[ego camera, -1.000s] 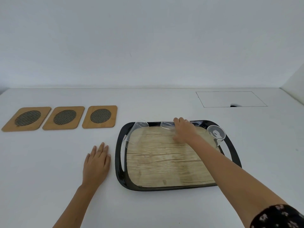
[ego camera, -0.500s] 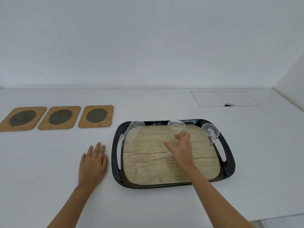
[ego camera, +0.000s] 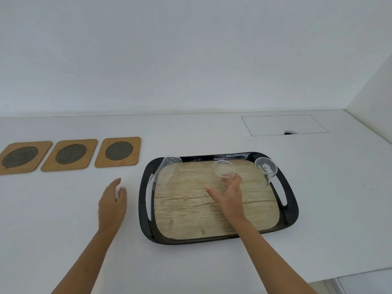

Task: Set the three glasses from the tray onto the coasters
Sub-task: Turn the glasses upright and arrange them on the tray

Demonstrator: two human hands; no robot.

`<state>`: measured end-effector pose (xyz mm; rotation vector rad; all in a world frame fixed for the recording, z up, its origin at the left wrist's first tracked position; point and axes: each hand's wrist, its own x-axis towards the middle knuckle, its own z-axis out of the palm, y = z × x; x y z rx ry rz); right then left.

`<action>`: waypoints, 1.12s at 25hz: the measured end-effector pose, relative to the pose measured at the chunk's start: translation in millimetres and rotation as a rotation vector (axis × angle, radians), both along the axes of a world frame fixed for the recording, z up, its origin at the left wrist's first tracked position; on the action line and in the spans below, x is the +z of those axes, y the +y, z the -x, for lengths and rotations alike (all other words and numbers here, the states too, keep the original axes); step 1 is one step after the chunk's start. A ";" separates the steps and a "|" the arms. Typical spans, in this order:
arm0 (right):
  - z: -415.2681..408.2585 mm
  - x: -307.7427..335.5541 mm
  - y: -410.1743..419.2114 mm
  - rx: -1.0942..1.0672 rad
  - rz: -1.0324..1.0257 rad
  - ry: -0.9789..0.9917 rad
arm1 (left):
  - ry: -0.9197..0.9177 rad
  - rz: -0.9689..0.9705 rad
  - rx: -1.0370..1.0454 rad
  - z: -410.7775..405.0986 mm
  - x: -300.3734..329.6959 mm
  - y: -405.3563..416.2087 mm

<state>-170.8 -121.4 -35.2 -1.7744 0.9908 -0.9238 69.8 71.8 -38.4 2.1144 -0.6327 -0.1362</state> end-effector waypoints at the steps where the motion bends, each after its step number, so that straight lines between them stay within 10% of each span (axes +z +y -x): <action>1: 0.7 -0.7 0.4 0.007 -0.014 0.016 | 0.031 0.103 0.051 3.2 14.9 -8.8; 5: 11.9 -8.9 6.7 0.001 -0.052 0.054 | -0.129 0.165 -0.110 26.6 48.3 -57.9; 12: 29.6 -8.5 10.3 0.031 -0.188 0.111 | -0.260 -0.420 -0.320 37.1 33.8 -111.7; 17: 59.2 -14.6 14.6 -0.067 0.127 0.452 | -0.216 -0.531 -0.328 35.5 24.3 -118.0; 28: 88.1 -28.4 15.9 0.172 0.413 0.854 | -0.012 -0.001 -0.295 59.0 17.4 -99.1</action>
